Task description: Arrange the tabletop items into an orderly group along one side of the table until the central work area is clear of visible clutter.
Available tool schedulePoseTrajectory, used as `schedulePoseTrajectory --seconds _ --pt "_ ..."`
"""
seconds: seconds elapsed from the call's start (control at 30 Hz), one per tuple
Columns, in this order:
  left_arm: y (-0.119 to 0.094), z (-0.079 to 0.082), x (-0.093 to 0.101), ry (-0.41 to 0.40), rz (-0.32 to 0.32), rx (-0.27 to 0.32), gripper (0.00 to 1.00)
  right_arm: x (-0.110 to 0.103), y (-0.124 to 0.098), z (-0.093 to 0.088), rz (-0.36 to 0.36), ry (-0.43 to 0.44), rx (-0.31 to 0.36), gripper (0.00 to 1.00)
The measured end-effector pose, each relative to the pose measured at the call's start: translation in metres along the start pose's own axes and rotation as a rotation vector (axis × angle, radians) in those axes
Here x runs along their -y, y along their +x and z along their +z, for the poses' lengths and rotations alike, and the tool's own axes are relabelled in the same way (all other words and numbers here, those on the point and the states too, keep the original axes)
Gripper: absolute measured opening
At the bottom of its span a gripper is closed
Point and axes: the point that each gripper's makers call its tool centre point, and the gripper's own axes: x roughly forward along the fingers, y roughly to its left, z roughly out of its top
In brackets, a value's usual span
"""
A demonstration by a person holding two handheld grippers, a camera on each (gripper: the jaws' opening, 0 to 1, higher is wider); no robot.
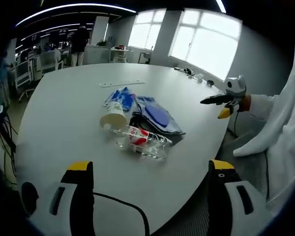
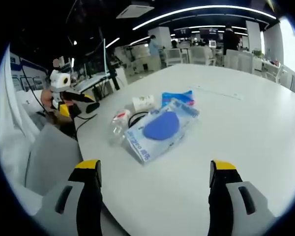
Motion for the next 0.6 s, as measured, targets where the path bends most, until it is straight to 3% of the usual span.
schedulePoseTrajectory --seconds 0.6 --pt "0.0006 0.0034 -0.0009 0.0 -0.001 0.005 1.0 0.003 0.0006 0.0029 -0.004 -0.003 0.002 0.9"
